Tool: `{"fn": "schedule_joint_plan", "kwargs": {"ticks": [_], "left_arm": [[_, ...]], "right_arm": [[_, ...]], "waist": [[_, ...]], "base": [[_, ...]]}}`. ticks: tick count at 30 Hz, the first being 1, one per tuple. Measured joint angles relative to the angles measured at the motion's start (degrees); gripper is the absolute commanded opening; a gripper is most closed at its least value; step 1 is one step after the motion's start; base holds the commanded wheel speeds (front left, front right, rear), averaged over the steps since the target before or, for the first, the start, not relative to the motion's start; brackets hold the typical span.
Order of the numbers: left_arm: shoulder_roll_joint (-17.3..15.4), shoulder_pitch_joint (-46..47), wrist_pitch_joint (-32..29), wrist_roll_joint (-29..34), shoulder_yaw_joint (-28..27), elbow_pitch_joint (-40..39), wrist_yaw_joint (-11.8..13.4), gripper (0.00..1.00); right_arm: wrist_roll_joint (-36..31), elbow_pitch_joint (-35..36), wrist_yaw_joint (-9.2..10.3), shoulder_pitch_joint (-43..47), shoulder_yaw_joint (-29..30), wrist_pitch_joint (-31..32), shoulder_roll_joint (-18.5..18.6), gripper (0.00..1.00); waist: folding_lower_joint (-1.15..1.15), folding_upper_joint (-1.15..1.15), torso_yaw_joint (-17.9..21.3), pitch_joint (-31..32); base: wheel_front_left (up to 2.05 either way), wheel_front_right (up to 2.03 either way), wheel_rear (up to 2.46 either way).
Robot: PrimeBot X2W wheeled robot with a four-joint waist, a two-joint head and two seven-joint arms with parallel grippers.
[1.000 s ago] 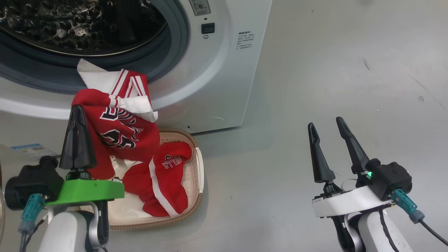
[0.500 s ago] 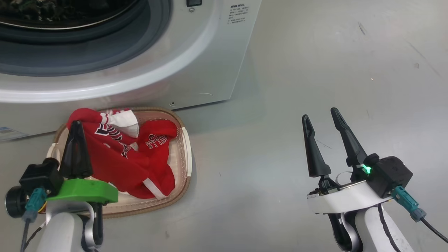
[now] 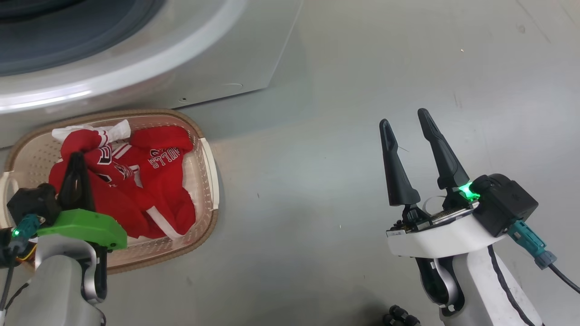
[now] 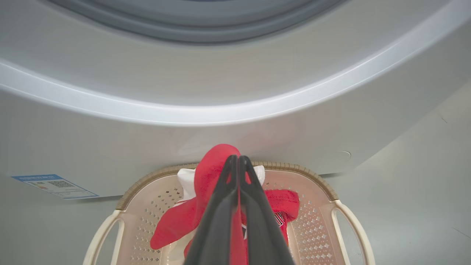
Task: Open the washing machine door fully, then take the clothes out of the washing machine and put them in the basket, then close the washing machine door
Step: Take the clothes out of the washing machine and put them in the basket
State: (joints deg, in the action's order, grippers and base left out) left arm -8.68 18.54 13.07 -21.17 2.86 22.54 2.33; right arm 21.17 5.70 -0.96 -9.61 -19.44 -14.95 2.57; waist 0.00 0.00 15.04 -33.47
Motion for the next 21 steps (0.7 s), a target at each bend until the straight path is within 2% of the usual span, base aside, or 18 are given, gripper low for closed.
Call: {"fn": "schedule_joint_plan", "kwargs": {"ticks": [7,14,15,19,20,21], "left_arm": [[-0.01,2.92,-2.42,-0.03,0.91,7.35,-1.12,0.00],[0.11,4.87,-3.54,-1.52,0.43,13.50,-1.19,0.00],[0.12,5.22,-3.67,-1.63,0.43,14.10,-1.34,0.14],[0.14,6.73,-3.94,-1.97,0.32,16.19,-1.78,0.45],[0.13,7.01,-3.94,-1.97,0.33,16.67,-2.11,0.76],[0.15,7.23,-3.92,-1.99,0.27,17.15,-2.14,0.93]], "right_arm": [[0.51,0.14,0.19,-2.11,-0.34,0.00,0.01,1.00],[0.94,-0.26,0.60,-3.18,-0.74,0.00,-0.01,1.00],[0.94,-0.36,0.62,-3.18,-0.74,0.00,-0.01,1.00],[0.94,-0.66,0.65,-3.25,-0.78,0.00,-0.01,1.00],[0.94,-0.70,0.68,-3.31,-0.79,0.00,-0.01,1.00],[0.94,-0.79,0.69,-3.41,-0.81,0.00,-0.01,1.00]], "waist": [[0.00,0.00,2.29,-3.68],[0.00,0.00,4.04,-5.49],[0.00,0.00,4.16,-5.60],[0.00,0.00,4.31,-5.67],[0.00,0.00,4.32,-5.65],[0.00,0.00,4.31,-5.61]], "base": [[0.00,0.00,0.00],[0.00,0.00,0.00],[0.00,0.00,0.00],[0.00,0.00,0.00],[0.00,0.00,0.00],[0.00,0.00,0.00]]}}
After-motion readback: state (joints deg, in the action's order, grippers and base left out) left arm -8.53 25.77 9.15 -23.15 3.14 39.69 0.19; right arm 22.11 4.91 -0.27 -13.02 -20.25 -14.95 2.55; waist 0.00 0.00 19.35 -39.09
